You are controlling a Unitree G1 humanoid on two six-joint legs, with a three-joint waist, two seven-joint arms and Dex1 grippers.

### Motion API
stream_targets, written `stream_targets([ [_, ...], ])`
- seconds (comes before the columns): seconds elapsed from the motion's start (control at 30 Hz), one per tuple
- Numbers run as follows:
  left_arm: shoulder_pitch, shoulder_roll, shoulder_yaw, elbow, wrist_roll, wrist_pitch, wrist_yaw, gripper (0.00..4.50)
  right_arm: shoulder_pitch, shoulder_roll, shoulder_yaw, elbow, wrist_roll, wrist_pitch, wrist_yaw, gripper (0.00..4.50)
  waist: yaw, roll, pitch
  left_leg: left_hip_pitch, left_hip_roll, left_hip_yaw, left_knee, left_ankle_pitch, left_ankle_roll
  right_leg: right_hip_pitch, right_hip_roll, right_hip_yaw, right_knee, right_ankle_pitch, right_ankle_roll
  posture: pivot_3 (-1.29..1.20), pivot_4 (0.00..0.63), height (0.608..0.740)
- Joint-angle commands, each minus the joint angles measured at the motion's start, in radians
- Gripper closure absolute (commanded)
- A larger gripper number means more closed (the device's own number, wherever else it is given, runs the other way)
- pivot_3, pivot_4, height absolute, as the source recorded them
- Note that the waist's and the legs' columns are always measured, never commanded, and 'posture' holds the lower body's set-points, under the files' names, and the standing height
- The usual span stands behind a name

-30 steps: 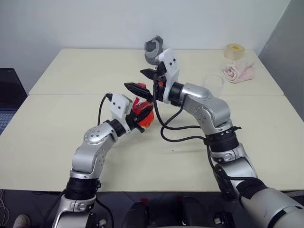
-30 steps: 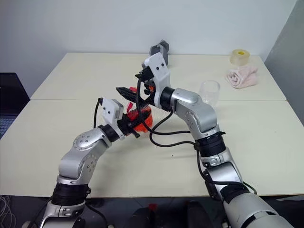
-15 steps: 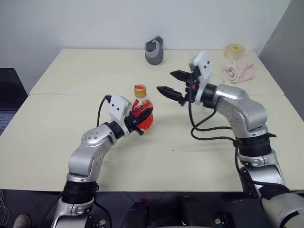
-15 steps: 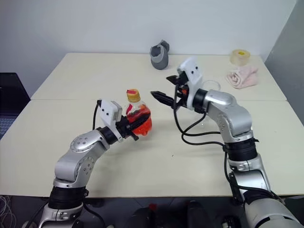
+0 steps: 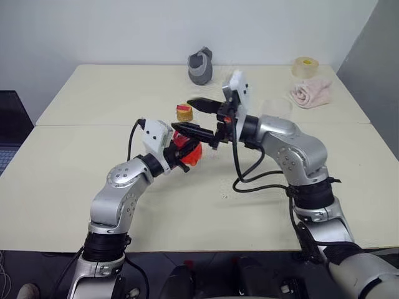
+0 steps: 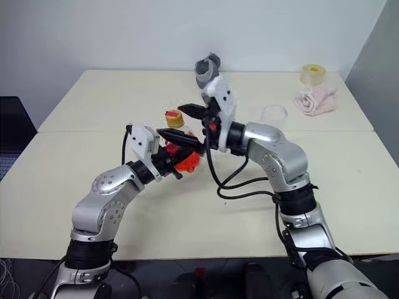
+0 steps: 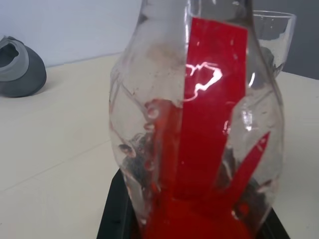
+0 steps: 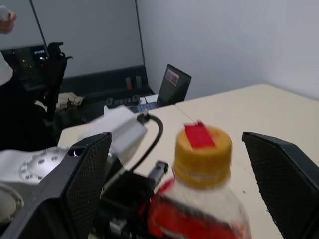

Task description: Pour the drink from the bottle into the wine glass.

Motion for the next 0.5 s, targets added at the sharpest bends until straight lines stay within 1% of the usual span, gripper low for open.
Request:
stream_targets([
  [0.03,-0.013,-0.005,-0.004,-0.030,-0.004,-0.037,-0.008,3.60,-0.045,0.031,-0.009,0.039,-0.019,-0.065,-0.018,0.03,0.000,0.000,0.000,0.000,0.000,0.000,0.000,0.000,0.000,0.000,0.000,0.000,0.000,0.000,0.000,0.00,0.150,0.740],
  [0.3,0.003,-0.003,-0.001,-0.048,-0.009,-0.034,0.003,3.60,-0.075,0.056,0.000,0.110,-0.067,-0.136,-0.039,0.03,-0.001,0.000,0.000,0.000,0.000,0.000,0.000,0.000,0.000,0.000,0.000,0.000,0.000,0.000,0.000,0.00,0.150,0.740],
  [0.5,0.037,0.006,0.002,-0.086,-0.019,-0.023,0.003,3.60,-0.069,0.038,-0.009,0.124,-0.106,-0.159,-0.058,0.03,-0.001,0.000,0.000,0.000,0.000,0.000,0.000,0.000,0.000,0.000,0.000,0.000,0.000,0.000,0.000,0.00,0.150,0.740],
])
